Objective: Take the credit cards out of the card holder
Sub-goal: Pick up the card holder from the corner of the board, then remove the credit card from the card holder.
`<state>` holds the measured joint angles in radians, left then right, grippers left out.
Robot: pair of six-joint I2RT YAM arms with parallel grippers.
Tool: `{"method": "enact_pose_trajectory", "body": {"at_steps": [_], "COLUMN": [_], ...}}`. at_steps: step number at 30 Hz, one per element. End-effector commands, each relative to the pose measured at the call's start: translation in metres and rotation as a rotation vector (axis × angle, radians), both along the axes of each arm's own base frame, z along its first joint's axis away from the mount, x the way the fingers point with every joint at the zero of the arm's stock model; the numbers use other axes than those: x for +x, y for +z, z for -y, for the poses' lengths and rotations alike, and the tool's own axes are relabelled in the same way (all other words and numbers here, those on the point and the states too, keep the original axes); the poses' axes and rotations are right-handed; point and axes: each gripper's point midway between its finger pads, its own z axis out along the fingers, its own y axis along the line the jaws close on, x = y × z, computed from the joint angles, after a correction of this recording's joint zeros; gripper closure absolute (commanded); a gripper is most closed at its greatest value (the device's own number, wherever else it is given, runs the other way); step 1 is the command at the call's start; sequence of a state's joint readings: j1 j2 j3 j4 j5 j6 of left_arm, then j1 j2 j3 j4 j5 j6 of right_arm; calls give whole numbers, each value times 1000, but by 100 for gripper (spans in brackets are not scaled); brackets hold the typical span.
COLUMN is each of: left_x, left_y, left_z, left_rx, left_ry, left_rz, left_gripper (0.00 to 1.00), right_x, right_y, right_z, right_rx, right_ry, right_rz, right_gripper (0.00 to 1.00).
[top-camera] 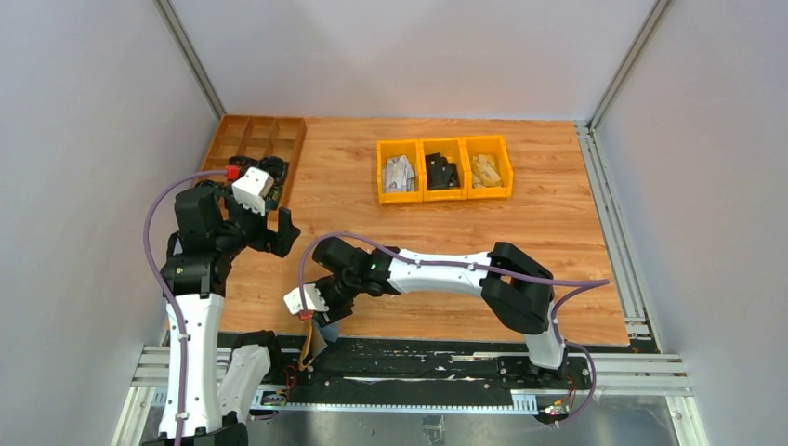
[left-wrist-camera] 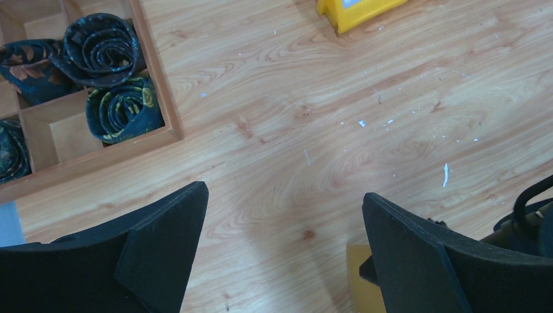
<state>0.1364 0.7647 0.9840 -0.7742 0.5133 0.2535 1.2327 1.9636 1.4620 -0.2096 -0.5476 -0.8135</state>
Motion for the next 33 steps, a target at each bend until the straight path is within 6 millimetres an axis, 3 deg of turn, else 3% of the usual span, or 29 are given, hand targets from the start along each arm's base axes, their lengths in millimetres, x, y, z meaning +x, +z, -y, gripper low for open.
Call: {"method": "enact_pose_trajectory", "body": {"at_steps": [1, 4, 6, 10, 14, 18, 21, 27, 33], "left_x": [-2, -3, -4, -3, 1, -2, -5, -29, -41], "left_y": [11, 13, 15, 31, 68, 111, 117, 87, 86], "left_z": [1, 2, 5, 11, 13, 21, 33, 61, 72], "left_rx": [-10, -20, -30, -64, -117, -199, -272, -376, -425], "left_ry": [-1, -3, -11, -30, 3, 0, -45, -191, -257], "left_rz": [17, 16, 25, 98, 259, 387, 344, 233, 264], "left_gripper": [0, 0, 0, 0, 0, 0, 0, 0, 0], "right_x": [-13, -2, 5, 32, 69, 118, 139, 137, 113], "right_y": [-1, 5, 21, 68, 114, 136, 139, 168, 199], "right_z": [-3, -4, -3, 5, 27, 74, 108, 126, 103], "right_rx": [-20, -27, -11, 44, 88, -6, -54, 35, 119], "right_ry": [52, -14, -67, -265, -595, -1032, -1272, -1419, -1326], "right_rz": [-6, 10, 3, -20, -52, -78, -131, -237, -460], "right_gripper": [54, 86, 99, 100, 100, 100, 100, 100, 100]}}
